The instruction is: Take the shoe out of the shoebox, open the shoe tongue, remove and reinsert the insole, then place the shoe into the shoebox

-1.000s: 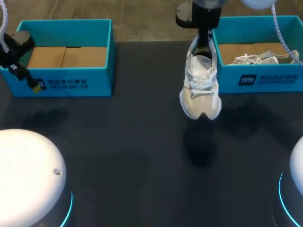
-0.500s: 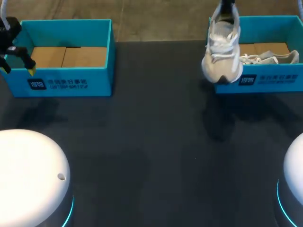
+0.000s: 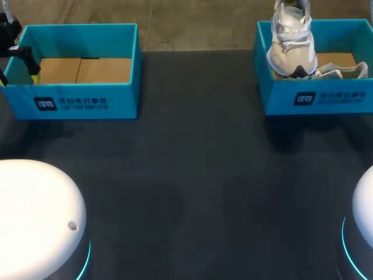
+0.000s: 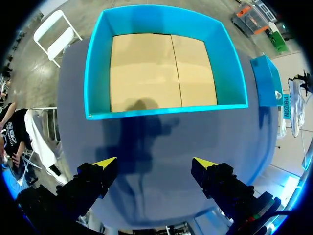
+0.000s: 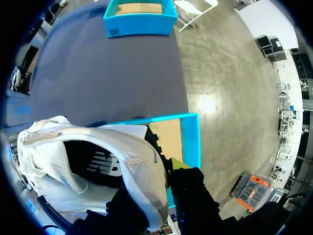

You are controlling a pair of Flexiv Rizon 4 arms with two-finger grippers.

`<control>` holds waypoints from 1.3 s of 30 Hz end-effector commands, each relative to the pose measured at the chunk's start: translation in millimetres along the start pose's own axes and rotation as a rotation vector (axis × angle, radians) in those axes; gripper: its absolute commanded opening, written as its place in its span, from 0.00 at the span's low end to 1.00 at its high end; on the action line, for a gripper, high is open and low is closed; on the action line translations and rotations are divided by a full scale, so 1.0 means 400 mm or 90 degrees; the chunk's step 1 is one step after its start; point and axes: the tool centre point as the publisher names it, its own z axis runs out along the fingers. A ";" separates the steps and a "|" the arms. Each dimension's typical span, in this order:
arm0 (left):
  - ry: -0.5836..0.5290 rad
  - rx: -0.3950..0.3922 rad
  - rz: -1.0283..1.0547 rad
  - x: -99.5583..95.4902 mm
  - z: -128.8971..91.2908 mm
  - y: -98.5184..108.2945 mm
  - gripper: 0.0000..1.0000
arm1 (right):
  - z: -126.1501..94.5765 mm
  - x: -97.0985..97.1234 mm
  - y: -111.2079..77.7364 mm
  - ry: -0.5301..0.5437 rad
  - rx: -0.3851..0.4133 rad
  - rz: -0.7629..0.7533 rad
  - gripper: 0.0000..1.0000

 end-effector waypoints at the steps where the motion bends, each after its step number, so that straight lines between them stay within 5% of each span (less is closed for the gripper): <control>1: -0.001 -0.016 0.000 0.000 -0.003 -0.008 1.00 | -0.004 -0.005 0.002 0.005 0.001 -0.001 0.00; 10: -0.044 0.011 -0.043 -0.003 -0.003 -0.011 1.00 | -0.002 -0.010 0.001 0.001 0.002 -0.007 0.00; 25: -0.046 0.017 -0.038 -0.012 -0.023 -0.027 1.00 | 0.073 -0.148 -0.118 -0.003 0.018 0.013 0.00; 39: -0.046 0.017 -0.038 -0.012 -0.023 -0.027 1.00 | 0.073 -0.148 -0.118 -0.003 0.018 0.013 0.00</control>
